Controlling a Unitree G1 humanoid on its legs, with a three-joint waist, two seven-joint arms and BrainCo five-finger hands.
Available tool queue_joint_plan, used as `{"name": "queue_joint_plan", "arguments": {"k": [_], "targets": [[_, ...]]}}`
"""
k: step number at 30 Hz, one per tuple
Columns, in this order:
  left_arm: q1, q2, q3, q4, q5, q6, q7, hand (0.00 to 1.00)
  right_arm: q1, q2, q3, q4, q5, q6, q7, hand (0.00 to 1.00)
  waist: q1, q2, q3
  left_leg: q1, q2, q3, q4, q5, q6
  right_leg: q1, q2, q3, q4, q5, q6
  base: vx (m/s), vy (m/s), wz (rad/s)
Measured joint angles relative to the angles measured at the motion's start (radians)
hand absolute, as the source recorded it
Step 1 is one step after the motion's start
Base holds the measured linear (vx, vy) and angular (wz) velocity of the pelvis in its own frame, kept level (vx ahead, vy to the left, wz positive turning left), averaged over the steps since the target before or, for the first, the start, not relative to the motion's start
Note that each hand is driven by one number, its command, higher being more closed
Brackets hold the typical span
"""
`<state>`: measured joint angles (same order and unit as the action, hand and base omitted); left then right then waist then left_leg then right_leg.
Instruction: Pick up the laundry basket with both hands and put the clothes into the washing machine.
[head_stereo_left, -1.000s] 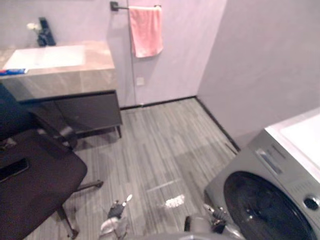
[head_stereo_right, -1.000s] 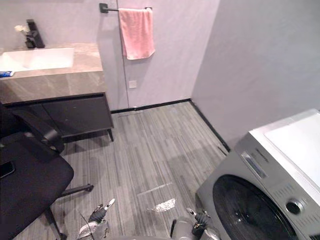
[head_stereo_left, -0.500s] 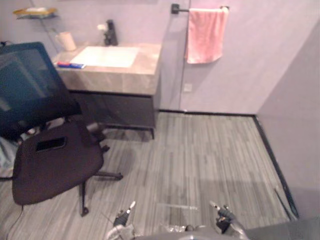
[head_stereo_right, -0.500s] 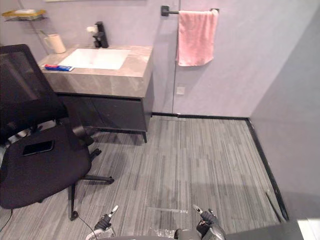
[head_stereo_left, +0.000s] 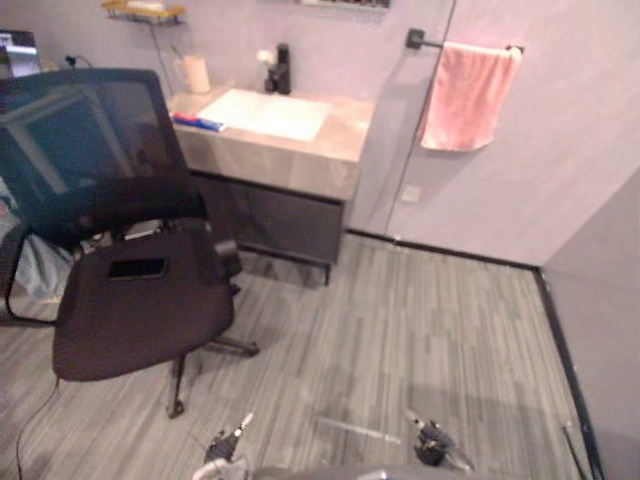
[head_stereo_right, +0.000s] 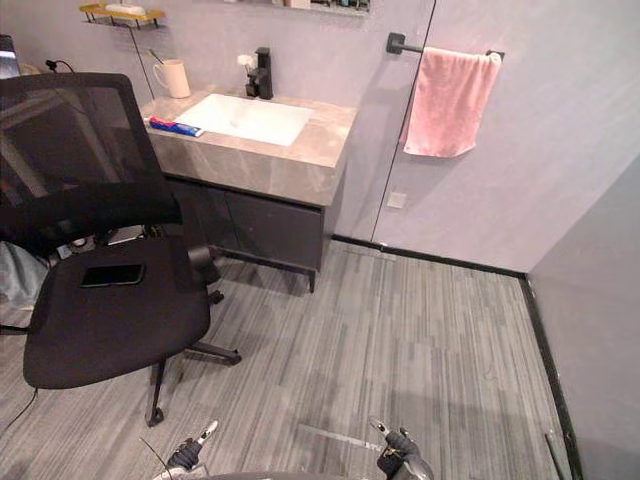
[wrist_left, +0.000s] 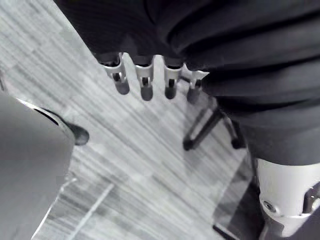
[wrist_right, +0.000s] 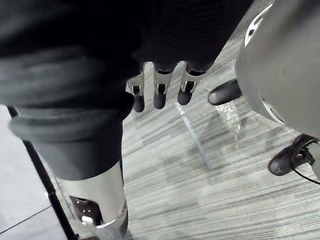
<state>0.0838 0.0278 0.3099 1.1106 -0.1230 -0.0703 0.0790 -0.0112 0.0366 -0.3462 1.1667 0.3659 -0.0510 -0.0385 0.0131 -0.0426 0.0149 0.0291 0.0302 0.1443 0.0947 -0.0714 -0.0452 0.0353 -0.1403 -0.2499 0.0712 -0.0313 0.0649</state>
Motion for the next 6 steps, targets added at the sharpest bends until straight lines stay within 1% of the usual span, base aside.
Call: {"name": "queue_joint_plan", "arguments": {"k": [1,3,6], "targets": [[0.0,0.004,-0.016,0.003,0.001,0.0,0.001,0.0,-0.003,-0.005,0.0,0.01,-0.018,0.005,0.001,0.0,0.0,0.0,-0.003,0.012,-0.011,-0.001,-0.024,0.01,-0.002,0.006,-0.004,0.004,-0.006,0.002,0.0,0.02,0.109,0.03],[-0.003,0.014,-0.046,0.009,0.009,-0.001,0.003,0.0,-0.007,-0.012,0.0,0.028,-0.026,0.012,0.001,0.0,0.0,-0.001,-0.003,0.025,-0.017,-0.003,-0.048,0.023,0.004,0.011,-0.005,0.007,-0.011,0.005,-0.004,0.0,0.067,0.04],[-0.008,0.023,-0.095,0.011,0.012,-0.005,0.01,0.0,-0.011,-0.024,0.001,0.045,-0.046,0.017,0.001,0.0,0.0,-0.001,-0.004,0.041,-0.02,-0.005,-0.081,0.039,-0.003,0.012,-0.003,0.007,-0.023,0.008,-0.009,0.0,0.0,0.0]]}}
